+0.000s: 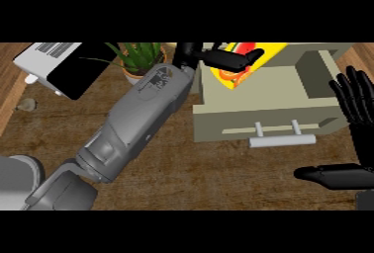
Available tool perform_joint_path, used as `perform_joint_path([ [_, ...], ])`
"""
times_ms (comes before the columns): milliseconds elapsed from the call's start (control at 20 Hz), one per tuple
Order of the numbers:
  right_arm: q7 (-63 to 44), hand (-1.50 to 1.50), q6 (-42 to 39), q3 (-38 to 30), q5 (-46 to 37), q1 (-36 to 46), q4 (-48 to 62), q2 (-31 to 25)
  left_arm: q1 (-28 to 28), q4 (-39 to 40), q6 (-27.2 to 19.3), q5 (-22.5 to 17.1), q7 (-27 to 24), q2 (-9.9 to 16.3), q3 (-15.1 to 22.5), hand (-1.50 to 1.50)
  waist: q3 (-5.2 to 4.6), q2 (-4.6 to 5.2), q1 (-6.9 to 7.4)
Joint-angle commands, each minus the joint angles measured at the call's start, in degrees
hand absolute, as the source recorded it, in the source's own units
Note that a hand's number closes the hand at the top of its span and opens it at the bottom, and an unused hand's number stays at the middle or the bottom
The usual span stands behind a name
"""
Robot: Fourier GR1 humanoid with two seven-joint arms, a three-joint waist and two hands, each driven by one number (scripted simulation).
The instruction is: Pick up the cup, place it into the drawer and close the drawer
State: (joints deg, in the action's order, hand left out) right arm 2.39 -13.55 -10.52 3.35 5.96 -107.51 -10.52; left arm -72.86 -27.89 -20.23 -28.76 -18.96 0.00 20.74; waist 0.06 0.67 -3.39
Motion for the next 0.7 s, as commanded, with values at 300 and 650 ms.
perform_joint_path([
  [300, 0.2, -1.50, -0.2, 1.3, -0.5, 1.7, 0.1, 0.3, 0.2, 3.1, -2.6, -3.8, 3.2, 0.0, 13.2, -1.50, 0.01, 0.35, -1.51],
  [650, -0.5, -1.50, -0.9, 0.0, 1.6, 1.3, -1.9, -0.2, 0.9, 2.6, -8.9, -3.9, 3.2, 0.0, 18.8, -1.50, 0.00, 0.29, -1.65],
])
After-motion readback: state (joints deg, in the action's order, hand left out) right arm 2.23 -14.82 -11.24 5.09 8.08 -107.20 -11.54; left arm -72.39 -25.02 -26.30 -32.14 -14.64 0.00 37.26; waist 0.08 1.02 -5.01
